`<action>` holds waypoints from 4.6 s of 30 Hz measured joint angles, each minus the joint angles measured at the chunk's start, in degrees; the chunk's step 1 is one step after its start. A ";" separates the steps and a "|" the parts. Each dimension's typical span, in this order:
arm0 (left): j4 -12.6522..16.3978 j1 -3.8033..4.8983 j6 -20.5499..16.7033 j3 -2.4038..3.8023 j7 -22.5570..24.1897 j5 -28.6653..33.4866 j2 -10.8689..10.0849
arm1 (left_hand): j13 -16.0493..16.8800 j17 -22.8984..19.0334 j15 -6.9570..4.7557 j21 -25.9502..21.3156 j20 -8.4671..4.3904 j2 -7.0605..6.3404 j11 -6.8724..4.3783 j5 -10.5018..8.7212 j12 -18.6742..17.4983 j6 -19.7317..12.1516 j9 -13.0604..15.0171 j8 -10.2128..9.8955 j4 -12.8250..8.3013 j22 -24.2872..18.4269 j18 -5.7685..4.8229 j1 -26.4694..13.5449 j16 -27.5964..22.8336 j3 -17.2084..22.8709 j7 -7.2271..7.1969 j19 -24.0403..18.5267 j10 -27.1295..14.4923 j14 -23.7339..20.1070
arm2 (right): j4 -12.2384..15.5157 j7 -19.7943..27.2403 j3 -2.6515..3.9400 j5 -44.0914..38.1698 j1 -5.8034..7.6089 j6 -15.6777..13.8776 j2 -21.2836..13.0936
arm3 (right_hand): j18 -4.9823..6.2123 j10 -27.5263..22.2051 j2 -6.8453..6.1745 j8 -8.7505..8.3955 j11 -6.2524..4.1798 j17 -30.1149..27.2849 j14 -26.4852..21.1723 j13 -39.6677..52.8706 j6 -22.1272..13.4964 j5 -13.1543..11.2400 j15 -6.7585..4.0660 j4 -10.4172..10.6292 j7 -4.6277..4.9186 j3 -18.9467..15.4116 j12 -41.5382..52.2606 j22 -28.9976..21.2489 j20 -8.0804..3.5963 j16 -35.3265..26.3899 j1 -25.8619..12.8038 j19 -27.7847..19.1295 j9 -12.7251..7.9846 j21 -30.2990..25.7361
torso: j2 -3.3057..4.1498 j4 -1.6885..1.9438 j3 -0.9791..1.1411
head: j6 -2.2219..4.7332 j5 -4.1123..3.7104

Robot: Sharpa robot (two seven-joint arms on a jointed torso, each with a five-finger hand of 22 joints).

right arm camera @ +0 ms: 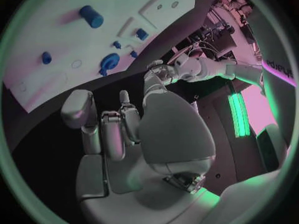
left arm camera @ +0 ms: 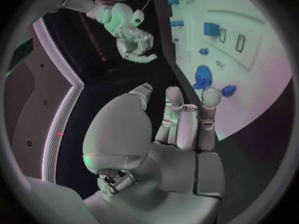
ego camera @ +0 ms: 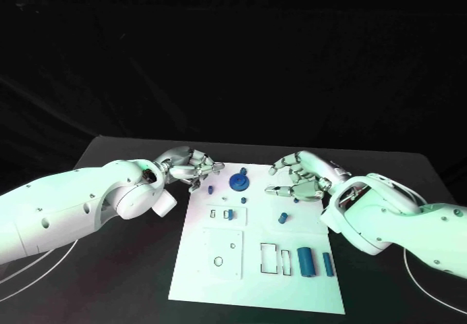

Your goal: Assemble the parts on the task board

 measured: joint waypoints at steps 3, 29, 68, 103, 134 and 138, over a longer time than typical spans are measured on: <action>0.57 0.28 2.72 0.04 -5.95 -5.01 0.64 | 8.06 1.81 -0.92 3.55 -0.92 1.00 -1.07 0.01 6.67 1.16 2.05 3.14 0.15 5.68 -0.47 -1.76 2.00 -0.79 -1.15 3.49 5.08 0.76 | -0.34 1.67 0.02 4.50 1.39 0.25 -1.74 | 0.00 0.00 0.00 0.23 0.00 0.00 0.00 0.00 0.00 0.00 0.00 0.00 0.00 0.00 0.00 0.00 0.00 -0.21 0.00 0.00 0.00 0.00 | -0.28 -0.04 0.17 | -0.30 0.15; -2.69 2.90 16.70 -0.50 -29.08 -22.57 9.05 | 14.27 1.86 -1.80 6.95 -2.02 2.69 -2.28 0.14 11.13 0.95 5.93 6.66 0.24 12.41 -1.73 -6.85 2.93 -2.74 -2.56 7.21 8.31 0.56 | -5.85 3.64 0.00 14.73 3.60 1.73 -3.54 | 0.00 -0.40 0.22 0.23 0.00 -0.01 0.01 0.00 -1.14 -0.01 -0.01 -0.01 0.12 -0.01 -0.22 -0.63 -0.10 -0.44 -0.23 -0.51 0.05 -1.11 | -0.84 -0.02 0.61 | -1.30 0.16; -4.89 3.39 19.60 -1.96 -30.98 -24.44 13.49 | 9.40 1.84 -1.79 7.30 -2.02 2.91 -2.06 0.14 8.89 -0.29 6.55 6.65 0.24 12.31 -1.72 -7.53 2.93 -3.38 -2.16 7.21 5.40 0.56 | -7.42 3.20 -0.02 14.75 3.57 2.01 -2.18 | -0.01 -3.77 0.29 1.34 0.11 0.01 0.01 -2.74 -1.83 -0.01 -0.01 -0.01 0.39 -0.35 -4.22 -2.14 0.11 -1.46 -0.76 -1.13 0.25 -3.37 | -0.76 -0.01 0.54 | -1.87 0.24; -4.49 3.39 21.85 -1.91 -31.14 -24.77 13.36 | 9.37 1.83 -2.21 7.30 -2.02 4.68 -2.28 0.66 8.89 -0.69 8.12 7.20 -0.12 12.64 -1.72 0.59 2.93 3.21 -2.55 7.20 5.63 0.56 | -8.16 3.09 -0.04 14.79 3.26 1.59 -1.60 | -0.01 -3.76 0.29 1.57 0.11 0.00 0.01 -2.74 -1.83 -0.01 -0.01 -0.01 0.39 -0.35 -4.22 -2.19 0.11 -1.45 -0.76 -1.12 0.35 -3.37 | -0.84 0.00 0.55 | -2.26 0.34; -0.52 3.28 17.02 -1.43 -30.13 -16.19 9.43 | 5.25 1.83 -2.20 7.97 -2.32 -2.59 -2.38 0.39 6.02 -2.23 11.91 8.89 1.04 13.66 -1.72 0.35 2.70 25.44 -2.24 6.70 4.32 0.55 | -8.33 2.87 -0.05 14.83 3.17 0.92 -1.83 | -0.02 -3.76 0.52 1.78 0.11 0.03 0.01 -2.73 -1.83 -0.01 -0.01 -0.01 0.39 -0.35 -4.22 -2.18 0.11 -1.45 -0.52 -1.12 0.39 -3.59 | -0.75 -0.01 0.55 | -2.29 0.40; 1.14 3.07 15.47 -1.42 -29.25 -17.70 8.09 | 5.34 1.83 -2.20 8.24 -2.32 -2.96 -2.18 0.39 6.02 -2.23 12.13 9.04 1.16 14.02 -1.72 -0.02 2.70 25.60 -2.24 6.70 4.53 0.55 | -8.28 2.88 -0.05 14.85 3.17 0.71 -2.00 | -0.01 -3.76 0.53 1.78 0.11 0.03 0.01 -2.73 -1.83 -0.01 -0.01 -0.01 0.39 -0.35 -4.22 -2.24 0.11 -1.45 -0.52 -1.12 0.39 -3.59 | -0.77 0.05 0.54 | -2.47 0.33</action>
